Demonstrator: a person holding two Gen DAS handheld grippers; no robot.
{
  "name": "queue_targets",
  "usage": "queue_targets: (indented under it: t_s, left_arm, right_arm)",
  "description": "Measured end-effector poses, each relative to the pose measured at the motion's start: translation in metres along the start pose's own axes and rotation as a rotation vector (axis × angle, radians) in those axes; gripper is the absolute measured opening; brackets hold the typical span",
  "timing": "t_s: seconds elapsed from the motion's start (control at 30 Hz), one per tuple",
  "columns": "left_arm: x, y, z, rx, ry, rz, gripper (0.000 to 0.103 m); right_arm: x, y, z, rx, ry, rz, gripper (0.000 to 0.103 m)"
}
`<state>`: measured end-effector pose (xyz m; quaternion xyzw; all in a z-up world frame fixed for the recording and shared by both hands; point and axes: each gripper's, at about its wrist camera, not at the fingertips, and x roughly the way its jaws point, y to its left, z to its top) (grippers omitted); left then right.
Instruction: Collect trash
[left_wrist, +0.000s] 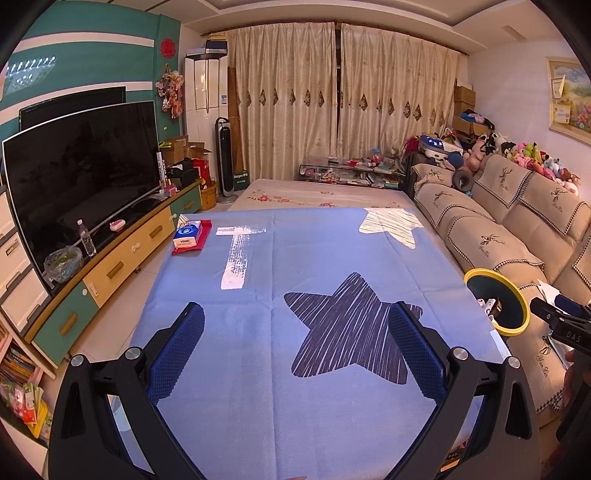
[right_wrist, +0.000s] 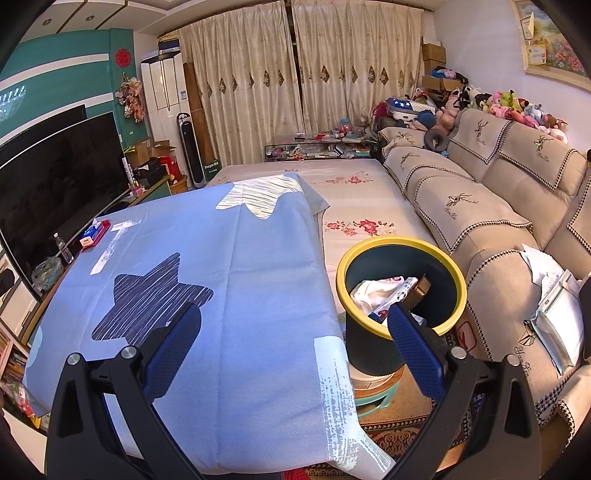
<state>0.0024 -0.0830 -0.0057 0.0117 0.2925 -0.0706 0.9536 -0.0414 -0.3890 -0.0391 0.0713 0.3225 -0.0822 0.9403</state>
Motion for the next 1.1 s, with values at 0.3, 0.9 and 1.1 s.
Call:
queue_targets:
  t_s: [0.3,0.9,1.1]
  left_arm:
    - [0.003,0.0,0.001,0.002,0.004,-0.001,0.098]
    - [0.037,0.006,0.017,-0.012,0.034,-0.038,0.098]
    - [0.124,0.04,0.031,-0.021,0.109,0.069,0.098]
  right_arm:
    - [0.004,0.0,0.001,-0.001,0.009,0.002,0.096]
    - [0.029,0.006,0.008,-0.028,0.047,0.012,0.096]
    - [0.08,0.029,0.043,-0.065,0.073,0.079,0.096]
